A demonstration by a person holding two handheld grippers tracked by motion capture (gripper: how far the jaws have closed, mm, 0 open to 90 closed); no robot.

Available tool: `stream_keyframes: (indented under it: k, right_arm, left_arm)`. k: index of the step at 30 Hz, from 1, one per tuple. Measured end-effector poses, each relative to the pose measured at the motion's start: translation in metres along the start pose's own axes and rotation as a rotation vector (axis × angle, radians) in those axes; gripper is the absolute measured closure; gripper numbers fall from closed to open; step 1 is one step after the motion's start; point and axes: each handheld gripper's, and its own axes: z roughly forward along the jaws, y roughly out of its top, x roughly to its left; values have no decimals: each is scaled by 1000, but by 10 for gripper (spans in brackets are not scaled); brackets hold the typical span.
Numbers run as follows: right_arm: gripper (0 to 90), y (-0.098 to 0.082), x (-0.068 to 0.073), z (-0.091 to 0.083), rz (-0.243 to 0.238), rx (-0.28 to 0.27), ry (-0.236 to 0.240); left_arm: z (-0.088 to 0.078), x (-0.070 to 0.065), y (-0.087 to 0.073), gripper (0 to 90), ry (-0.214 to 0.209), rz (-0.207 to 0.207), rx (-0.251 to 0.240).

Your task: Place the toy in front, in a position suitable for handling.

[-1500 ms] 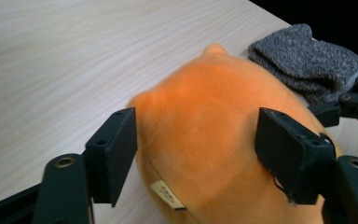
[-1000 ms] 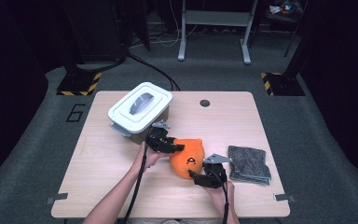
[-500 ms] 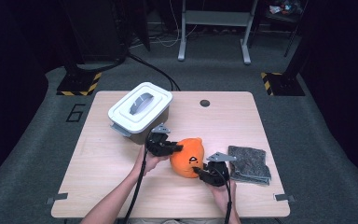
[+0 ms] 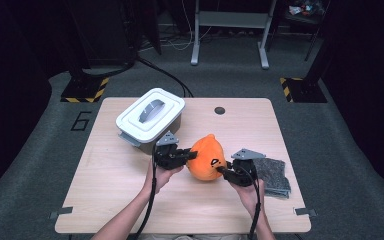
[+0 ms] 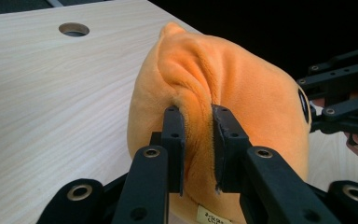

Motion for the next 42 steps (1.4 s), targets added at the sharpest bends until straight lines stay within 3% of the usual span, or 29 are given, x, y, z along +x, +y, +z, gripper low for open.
stream_keyframes:
  k: [8, 13, 20, 23, 26, 28, 33, 37, 42]
  right_arm:
    - [687, 13, -12, 2, -32, 49, -22]
    - [669, 12, -17, 11, -42, 82, -18]
    - [574, 0, -23, 32, -4, 142, -39]
    - [474, -3, -31, 33, 21, 131, -45]
    - [347, -5, -36, 27, 48, 129, -26]
    - [312, -8, -36, 21, 53, 121, -23]
    - [274, -15, -31, 9, 72, 84, -25]
    - [255, -18, -24, -4, 83, 10, -25]
    - [225, -21, -5, -9, 95, -32, -12]
  left_arm:
    - [4, -4, -13, 778, 17, -56, -27]
    - [8, -4, -26, 779, 37, -83, -31]
    - [15, 1, -46, 779, 63, -141, -17]
    - [14, 2, -48, 778, 99, -160, -31]
    - [14, 3, -48, 773, 111, -170, -39]
    - [14, 3, -49, 770, 119, -181, -45]
    - [13, 4, -50, 762, 123, -190, -47]
    - [12, 4, -50, 757, 126, -194, -47]
    - [12, 4, -50, 755, 135, -194, -47]
